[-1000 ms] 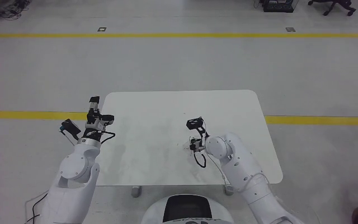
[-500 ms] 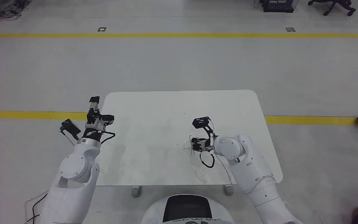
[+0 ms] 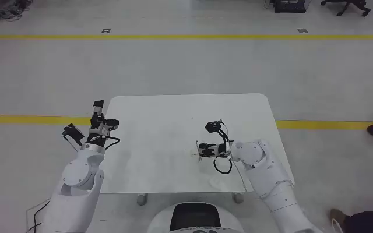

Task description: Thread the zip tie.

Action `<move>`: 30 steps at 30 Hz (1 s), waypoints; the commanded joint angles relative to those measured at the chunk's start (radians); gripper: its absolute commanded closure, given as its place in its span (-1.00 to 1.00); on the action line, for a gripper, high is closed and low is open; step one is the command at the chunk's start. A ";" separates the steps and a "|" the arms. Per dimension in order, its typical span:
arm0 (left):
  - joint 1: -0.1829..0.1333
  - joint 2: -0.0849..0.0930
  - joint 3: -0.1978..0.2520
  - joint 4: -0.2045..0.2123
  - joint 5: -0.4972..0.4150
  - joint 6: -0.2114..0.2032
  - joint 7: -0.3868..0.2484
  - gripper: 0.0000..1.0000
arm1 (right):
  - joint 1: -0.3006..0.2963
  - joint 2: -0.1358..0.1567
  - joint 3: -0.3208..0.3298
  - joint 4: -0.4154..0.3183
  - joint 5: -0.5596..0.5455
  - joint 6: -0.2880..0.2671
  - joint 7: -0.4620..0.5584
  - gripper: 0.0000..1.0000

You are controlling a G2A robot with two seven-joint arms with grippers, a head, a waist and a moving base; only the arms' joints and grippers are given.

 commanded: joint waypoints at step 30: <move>0.000 0.000 0.000 0.000 0.000 0.000 0.000 -1.00 | 0.001 0.064 -0.023 -0.026 0.265 0.000 -0.004 1.00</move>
